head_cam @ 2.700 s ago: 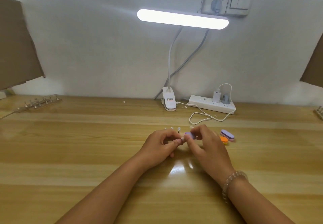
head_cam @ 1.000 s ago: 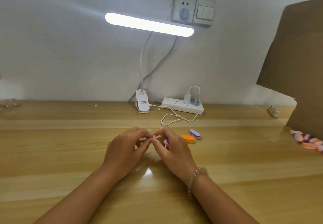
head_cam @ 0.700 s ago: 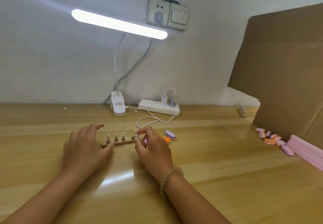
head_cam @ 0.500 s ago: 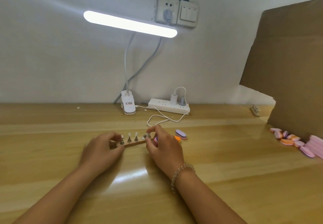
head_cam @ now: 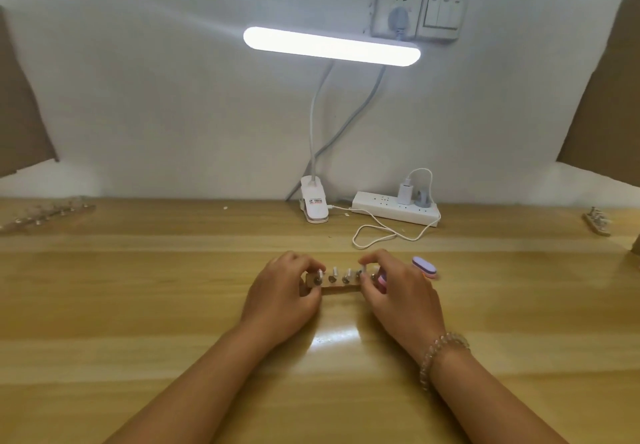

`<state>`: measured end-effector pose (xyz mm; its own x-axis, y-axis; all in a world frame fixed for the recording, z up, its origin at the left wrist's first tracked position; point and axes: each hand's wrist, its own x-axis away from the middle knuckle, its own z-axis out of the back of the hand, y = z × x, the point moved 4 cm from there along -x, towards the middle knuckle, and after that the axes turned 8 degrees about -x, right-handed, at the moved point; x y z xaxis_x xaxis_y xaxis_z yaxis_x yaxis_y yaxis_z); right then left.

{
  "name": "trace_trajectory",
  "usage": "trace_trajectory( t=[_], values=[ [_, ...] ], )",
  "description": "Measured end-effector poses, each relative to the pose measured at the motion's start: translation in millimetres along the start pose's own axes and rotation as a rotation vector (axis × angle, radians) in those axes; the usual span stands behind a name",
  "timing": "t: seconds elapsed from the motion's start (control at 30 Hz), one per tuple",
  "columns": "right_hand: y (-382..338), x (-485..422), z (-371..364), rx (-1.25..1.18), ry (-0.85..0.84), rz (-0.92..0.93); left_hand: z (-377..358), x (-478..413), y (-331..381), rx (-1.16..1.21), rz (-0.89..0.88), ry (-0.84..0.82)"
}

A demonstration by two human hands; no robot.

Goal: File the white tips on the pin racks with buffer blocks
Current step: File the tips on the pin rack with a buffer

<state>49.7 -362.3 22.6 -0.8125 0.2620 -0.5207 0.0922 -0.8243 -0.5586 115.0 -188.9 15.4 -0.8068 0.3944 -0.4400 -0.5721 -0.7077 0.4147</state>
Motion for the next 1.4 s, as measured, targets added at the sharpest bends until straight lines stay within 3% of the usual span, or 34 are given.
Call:
trace_trajectory(
  t=[0.27, 0.47, 0.73, 0.87, 1.03, 1.27, 1.4],
  values=[
    [-5.9, -0.2, -3.4, -0.002, -0.06, 0.036, -1.5, 0.0, -4.3, -0.039, 0.018, 0.031],
    [-22.1, 1.4, -6.8, 0.128, -0.067, 0.134, -2.1, 2.2, -2.5, -0.095, -0.011, 0.1],
    [-29.9, 8.9, -5.6, 0.043, -0.09, 0.157, 0.8, -3.2, -14.7, -0.062, 0.146, 0.093],
    [-28.6, 11.2, -1.8, -0.13, -0.046, 0.135, 6.7, 6.6, 4.1, -0.08, -0.038, 0.199],
    [-23.2, 8.9, -3.8, -0.304, -0.073, 0.047, -7.7, 14.5, 27.1, 0.124, -0.139, -0.084],
    [-24.4, 7.4, -5.7, -0.337, -0.106, 0.049, -13.7, 2.1, 9.8, 0.547, 0.053, -0.146],
    [-23.7, 5.7, -6.3, -0.419, -0.101, 0.02, -16.9, 2.0, 8.5, 0.565, 0.022, -0.155]
  ],
)
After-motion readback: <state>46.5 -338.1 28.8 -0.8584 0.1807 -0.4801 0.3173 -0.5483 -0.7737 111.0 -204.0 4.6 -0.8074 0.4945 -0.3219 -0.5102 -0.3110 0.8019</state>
